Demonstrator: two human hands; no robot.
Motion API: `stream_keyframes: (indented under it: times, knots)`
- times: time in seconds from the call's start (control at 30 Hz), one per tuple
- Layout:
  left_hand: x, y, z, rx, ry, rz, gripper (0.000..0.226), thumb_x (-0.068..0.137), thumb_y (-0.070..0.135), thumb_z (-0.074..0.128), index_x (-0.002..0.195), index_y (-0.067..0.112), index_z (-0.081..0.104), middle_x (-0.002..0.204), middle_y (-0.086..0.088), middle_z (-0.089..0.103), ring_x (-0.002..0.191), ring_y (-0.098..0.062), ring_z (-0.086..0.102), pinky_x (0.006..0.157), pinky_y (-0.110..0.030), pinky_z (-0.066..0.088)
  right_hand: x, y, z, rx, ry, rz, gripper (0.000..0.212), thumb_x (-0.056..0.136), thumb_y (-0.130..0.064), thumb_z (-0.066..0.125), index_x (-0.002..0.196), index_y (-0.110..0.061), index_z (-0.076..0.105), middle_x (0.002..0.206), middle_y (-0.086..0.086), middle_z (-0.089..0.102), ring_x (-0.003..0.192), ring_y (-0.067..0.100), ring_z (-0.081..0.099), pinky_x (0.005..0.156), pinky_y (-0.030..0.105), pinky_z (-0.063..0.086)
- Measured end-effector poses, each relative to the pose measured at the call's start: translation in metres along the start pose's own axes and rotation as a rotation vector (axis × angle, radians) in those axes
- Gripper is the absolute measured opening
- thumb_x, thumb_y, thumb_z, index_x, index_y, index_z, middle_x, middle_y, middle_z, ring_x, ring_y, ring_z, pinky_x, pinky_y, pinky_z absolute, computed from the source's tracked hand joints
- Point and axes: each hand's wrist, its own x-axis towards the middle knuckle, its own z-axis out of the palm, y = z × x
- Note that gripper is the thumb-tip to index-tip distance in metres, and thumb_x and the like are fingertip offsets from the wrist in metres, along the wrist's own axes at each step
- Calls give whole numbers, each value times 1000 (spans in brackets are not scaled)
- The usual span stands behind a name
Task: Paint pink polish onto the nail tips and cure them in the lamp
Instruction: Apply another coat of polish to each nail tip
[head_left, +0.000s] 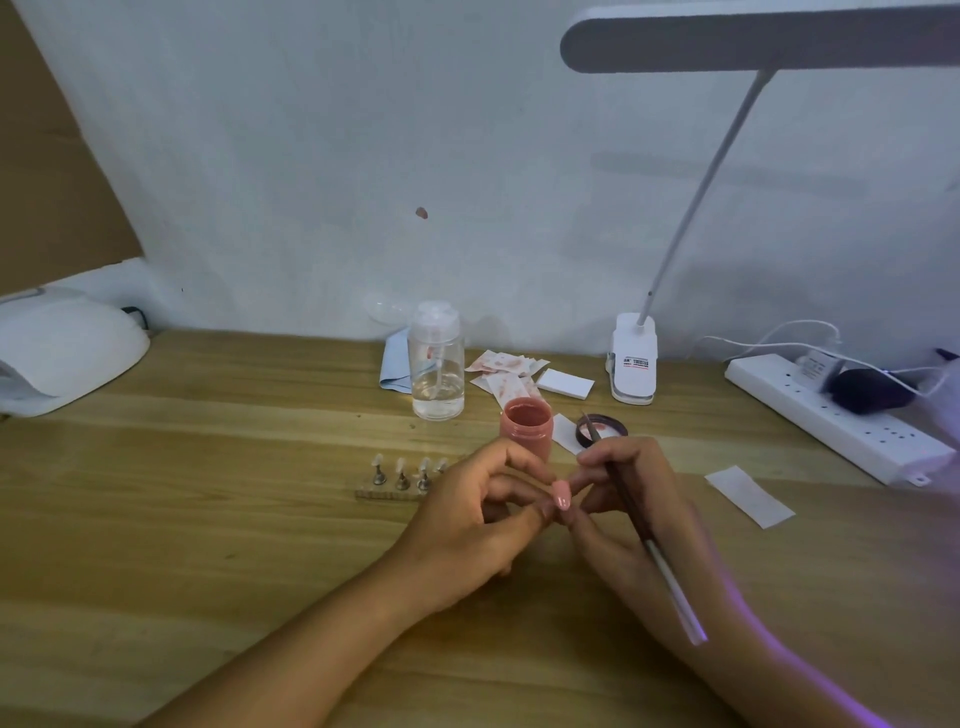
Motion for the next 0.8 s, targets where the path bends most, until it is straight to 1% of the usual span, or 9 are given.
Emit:
stream_keyframes:
  times: [0.1, 0.13, 0.2, 0.23, 0.4, 0.5, 0.6, 0.73, 0.8]
  knots:
    - [0, 2, 1, 25, 8, -20, 19, 89, 22, 71, 102, 27, 57, 88, 3, 75, 55, -13, 58, 44, -22, 44, 3, 3, 4, -33, -4, -56, 72, 72, 8, 74, 105, -46, 41, 85, -16, 66, 74, 11, 67, 65, 26, 54]
    - [0, 3, 1, 32, 10, -23, 20, 90, 21, 71, 102, 28, 56, 88, 2, 75, 55, -14, 58, 45, -23, 44, 4, 4, 4, -38, -17, -58, 68, 72, 3, 74, 104, -47, 40, 83, -18, 66, 74, 11, 67, 66, 28, 53]
    - [0, 5, 1, 89, 0, -4, 22, 92, 18, 68, 103, 30, 54, 90, 4, 76, 51, -11, 59, 48, -23, 45, 6, 7, 2, 1, -34, -28, 49, 71, -13, 71, 102, -38, 42, 81, -20, 66, 74, 12, 66, 66, 32, 51]
    - [0, 7, 0, 167, 3, 26, 23, 93, 17, 67, 104, 32, 52, 91, 9, 76, 51, -10, 59, 50, -24, 45, 6, 9, 2, 26, -9, -24, 45, 71, -13, 69, 101, -34, 43, 81, -18, 67, 75, 13, 66, 67, 32, 51]
    - [10, 26, -27, 594, 148, 142, 29, 73, 43, 66, 98, 41, 52, 99, 29, 65, 68, -1, 60, 63, -28, 48, 1, 11, -7, 101, 93, 37, 48, 77, 10, 71, 102, -22, 44, 84, -5, 68, 76, 17, 68, 72, 33, 55]
    - [15, 31, -70, 967, -17, 33, 46, 66, 61, 65, 107, 46, 51, 108, 32, 49, 96, 7, 45, 80, -24, 39, 2, 11, -8, 111, 51, 79, 46, 77, 12, 70, 103, -16, 44, 87, -4, 69, 80, 15, 69, 74, 34, 55]
    - [14, 21, -95, 1144, -212, -156, 52, 68, 58, 72, 114, 41, 53, 110, 23, 49, 107, -4, 43, 93, -28, 40, 3, 8, -4, 81, 24, 48, 46, 76, 12, 72, 102, -14, 44, 85, -7, 69, 78, 14, 69, 74, 30, 55]
    - [15, 11, -92, 1036, -220, -126, 26, 71, 43, 75, 89, 40, 57, 89, 18, 57, 85, -1, 53, 77, -25, 46, 1, 8, -3, 28, -4, 36, 49, 76, 10, 73, 103, -17, 42, 87, -8, 69, 80, 12, 69, 73, 28, 55]
    - [16, 10, -82, 988, -210, -68, 21, 72, 38, 73, 84, 43, 57, 85, 19, 59, 81, 2, 53, 73, -24, 47, 0, 8, -4, 5, -21, 14, 51, 76, 8, 74, 104, -19, 41, 88, -9, 68, 81, 12, 70, 73, 26, 56]
